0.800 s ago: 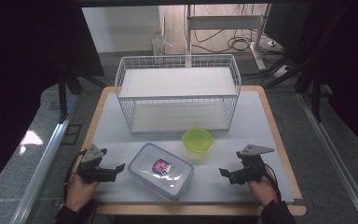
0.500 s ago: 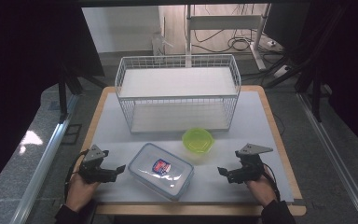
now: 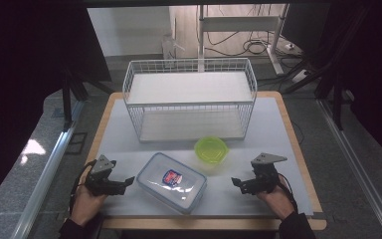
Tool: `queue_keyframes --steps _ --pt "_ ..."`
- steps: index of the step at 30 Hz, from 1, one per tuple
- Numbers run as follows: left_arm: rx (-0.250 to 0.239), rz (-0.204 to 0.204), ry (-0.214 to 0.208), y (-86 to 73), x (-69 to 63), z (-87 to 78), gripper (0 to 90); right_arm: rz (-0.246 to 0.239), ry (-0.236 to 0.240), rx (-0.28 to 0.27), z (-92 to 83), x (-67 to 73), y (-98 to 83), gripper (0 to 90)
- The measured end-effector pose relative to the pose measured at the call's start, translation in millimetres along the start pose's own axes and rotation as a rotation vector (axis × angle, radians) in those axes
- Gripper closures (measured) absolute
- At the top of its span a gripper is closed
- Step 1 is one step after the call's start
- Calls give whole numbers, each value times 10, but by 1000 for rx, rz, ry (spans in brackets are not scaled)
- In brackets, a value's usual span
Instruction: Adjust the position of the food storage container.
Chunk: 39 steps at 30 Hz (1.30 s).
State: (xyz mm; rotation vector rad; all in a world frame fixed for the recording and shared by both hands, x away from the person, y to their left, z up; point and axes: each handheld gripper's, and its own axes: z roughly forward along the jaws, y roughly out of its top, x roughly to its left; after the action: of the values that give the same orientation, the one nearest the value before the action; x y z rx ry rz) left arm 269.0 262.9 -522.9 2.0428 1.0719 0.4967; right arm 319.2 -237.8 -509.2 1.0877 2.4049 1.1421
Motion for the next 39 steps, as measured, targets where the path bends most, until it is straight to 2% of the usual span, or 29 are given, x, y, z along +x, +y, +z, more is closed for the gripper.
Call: queue_keyframes --steps 9,12,13,14,15,16,17,18,19,20,23,24,25,26,27,28,31,32,34,35,37,39 --pt "-21 -53 -21 -13 55 -2 61 17 14 -7 -32 9 46 0" --pt "-21 -58 -29 -13 62 2 61 16 18 -21 -59 30 97 76" --pt "-21 -58 -29 -13 62 2 61 16 18 -21 -59 30 97 76" --pt "-20 -56 -35 -12 60 4 61 18 29 -24 -70 37 130 144" --pt "-20 -56 -35 -12 60 4 61 18 29 -24 -70 37 130 144" --pt "-20 -54 -38 -12 58 6 61 18 26 -27 -77 45 167 225" --pt "-20 -53 -39 -11 55 9 61 18 26 -27 -77 45 167 225" --pt "-21 -51 -39 -10 50 11 63 15 43 -20 -83 55 215 329" --pt "-21 -51 -39 -10 50 11 62 15 43 -20 -83 55 215 329" --pt "-23 -49 -43 -9 50 11 63 15 62 -13 -83 59 255 458" --pt "-26 -51 -47 -9 51 11 63 17 87 -13 -80 65 305 600" --pt "-26 -52 -48 -10 53 12 63 17 87 -13 -80 65 305 600" --pt "-26 -51 -48 -10 53 13 63 17 104 -12 -74 70 331 650" --pt "-26 -48 -47 -11 53 17 63 0 99 -11 -58 93 378 754" --pt "-26 -48 -47 -11 53 17 64 0 99 -11 -58 93 378 754" --pt "-21 -41 -46 -11 48 22 64 -33 101 -10 -36 126 448 834" --pt "-19 -36 -45 -9 44 26 64 -60 103 -7 -11 152 521 872" --pt "-20 -38 -47 -9 45 27 64 -86 109 -10 25 190 632 891" --pt "-22 -41 -49 -11 49 28 64 -90 112 -11 36 199 657 893" --pt "-23 -43 -52 -13 52 28 64 -112 119 -11 104 238 770 895" --pt "-22 -43 -52 -14 53 28 64 -120 121 -8 143 256 816 896" --pt "-20 -41 -54 -15 52 31 64 -131 138 3 282 304 938 896"
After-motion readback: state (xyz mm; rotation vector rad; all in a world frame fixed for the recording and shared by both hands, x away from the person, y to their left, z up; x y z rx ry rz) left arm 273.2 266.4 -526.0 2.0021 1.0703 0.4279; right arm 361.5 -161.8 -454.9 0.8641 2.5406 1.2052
